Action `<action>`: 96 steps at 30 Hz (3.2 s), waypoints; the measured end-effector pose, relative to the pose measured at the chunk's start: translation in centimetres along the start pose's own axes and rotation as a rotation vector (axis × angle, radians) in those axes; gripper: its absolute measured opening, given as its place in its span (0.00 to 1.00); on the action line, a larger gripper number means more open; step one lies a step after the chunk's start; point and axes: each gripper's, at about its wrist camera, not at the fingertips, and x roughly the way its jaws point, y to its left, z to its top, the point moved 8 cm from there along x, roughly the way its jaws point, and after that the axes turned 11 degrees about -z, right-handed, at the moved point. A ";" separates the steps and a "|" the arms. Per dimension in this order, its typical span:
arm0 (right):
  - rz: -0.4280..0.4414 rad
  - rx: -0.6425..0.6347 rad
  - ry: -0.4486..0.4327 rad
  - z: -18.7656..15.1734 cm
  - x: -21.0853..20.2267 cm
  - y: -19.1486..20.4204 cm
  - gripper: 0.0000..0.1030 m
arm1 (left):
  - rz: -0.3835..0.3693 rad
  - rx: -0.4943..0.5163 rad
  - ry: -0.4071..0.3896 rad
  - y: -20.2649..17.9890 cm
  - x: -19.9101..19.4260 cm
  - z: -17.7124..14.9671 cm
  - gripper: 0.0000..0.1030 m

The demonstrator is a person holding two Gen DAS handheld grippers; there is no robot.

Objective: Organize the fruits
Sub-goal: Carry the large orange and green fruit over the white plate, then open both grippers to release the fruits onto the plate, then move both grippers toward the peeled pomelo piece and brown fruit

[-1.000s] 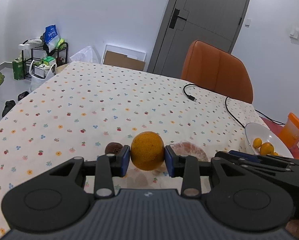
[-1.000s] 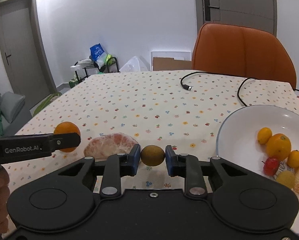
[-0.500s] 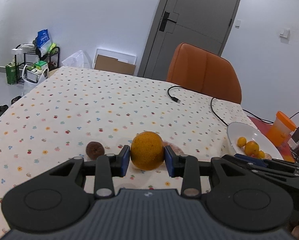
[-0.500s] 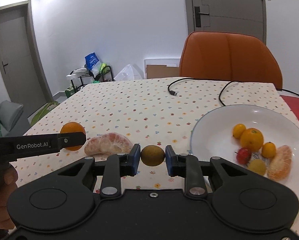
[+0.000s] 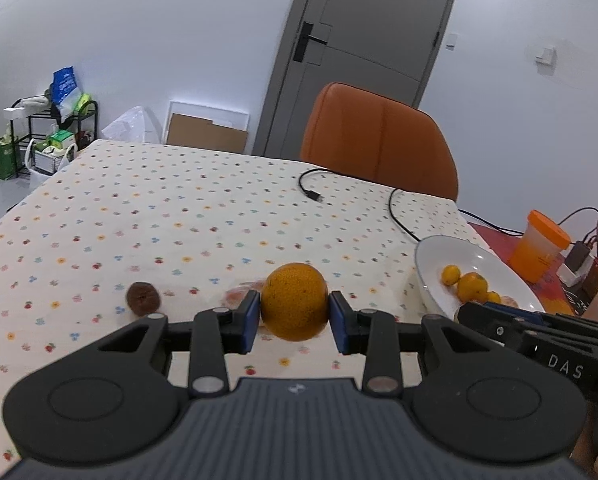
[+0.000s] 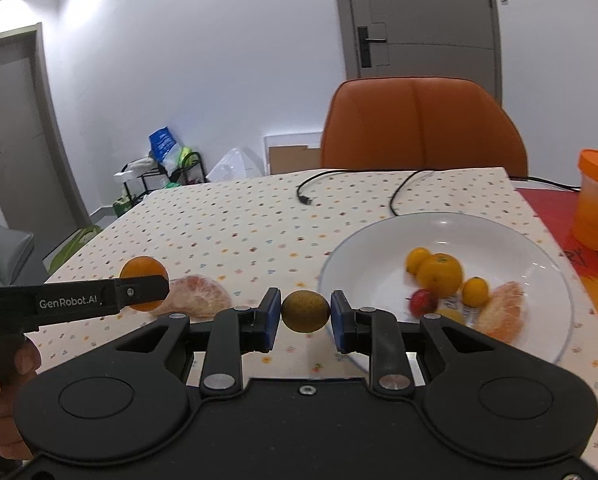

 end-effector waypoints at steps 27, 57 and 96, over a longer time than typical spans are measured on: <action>-0.080 0.168 -0.012 -1.7 -1.5 -9.0 0.30 | -0.083 0.135 0.072 -8.5 4.3 -1.2 0.34; -0.078 0.202 -0.015 -2.1 -1.7 -10.1 0.32 | -0.067 0.194 0.071 -10.1 6.6 0.2 0.41; 0.043 0.110 0.010 -1.1 0.2 -0.3 0.88 | 0.169 0.056 0.038 2.2 -0.2 -0.2 0.87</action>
